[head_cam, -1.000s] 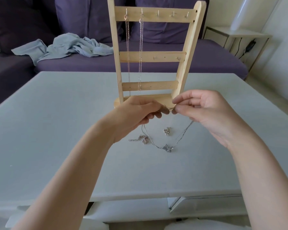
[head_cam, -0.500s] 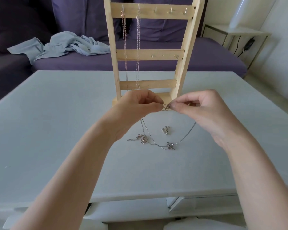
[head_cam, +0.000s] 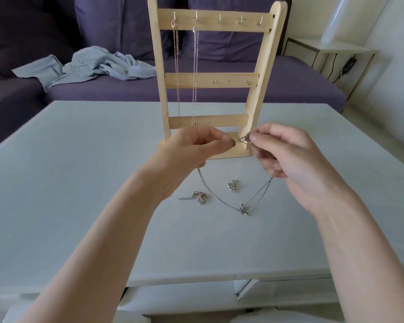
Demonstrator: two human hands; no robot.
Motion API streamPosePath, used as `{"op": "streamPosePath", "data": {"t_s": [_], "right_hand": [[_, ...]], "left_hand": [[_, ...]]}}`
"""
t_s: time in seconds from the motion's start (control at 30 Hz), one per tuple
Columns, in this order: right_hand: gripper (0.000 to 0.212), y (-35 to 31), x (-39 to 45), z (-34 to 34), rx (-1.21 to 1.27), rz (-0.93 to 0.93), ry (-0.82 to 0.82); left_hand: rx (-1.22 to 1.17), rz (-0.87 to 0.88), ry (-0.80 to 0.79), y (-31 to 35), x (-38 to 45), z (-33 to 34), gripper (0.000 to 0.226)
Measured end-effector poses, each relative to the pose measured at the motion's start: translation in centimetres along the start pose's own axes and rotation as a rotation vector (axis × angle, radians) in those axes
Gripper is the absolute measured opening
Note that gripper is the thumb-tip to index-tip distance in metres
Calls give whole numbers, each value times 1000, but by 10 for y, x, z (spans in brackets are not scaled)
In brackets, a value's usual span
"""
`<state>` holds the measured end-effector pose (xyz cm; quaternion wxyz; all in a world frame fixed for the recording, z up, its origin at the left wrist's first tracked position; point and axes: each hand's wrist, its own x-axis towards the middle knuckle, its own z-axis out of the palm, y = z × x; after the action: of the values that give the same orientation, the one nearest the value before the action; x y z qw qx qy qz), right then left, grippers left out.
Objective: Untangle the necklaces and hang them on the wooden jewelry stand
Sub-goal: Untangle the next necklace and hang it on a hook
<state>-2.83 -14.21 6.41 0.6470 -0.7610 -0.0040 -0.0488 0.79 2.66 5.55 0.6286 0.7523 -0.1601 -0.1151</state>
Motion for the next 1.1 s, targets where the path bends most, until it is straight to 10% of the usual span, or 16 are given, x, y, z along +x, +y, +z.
{"op": "streamPosePath", "data": {"t_s": [0.43,0.7,1.1], "right_hand": [[11,0,-1,11,-82,11,-82],[14,7,1,10,-124,80,-94],[20,9,1,9,-162,-115,-19]], "left_hand": [[-205,-42,220,4,3,7,22],[288,262,375,-4,4,13,12],[312,212,332,-8,6,6,12]]}}
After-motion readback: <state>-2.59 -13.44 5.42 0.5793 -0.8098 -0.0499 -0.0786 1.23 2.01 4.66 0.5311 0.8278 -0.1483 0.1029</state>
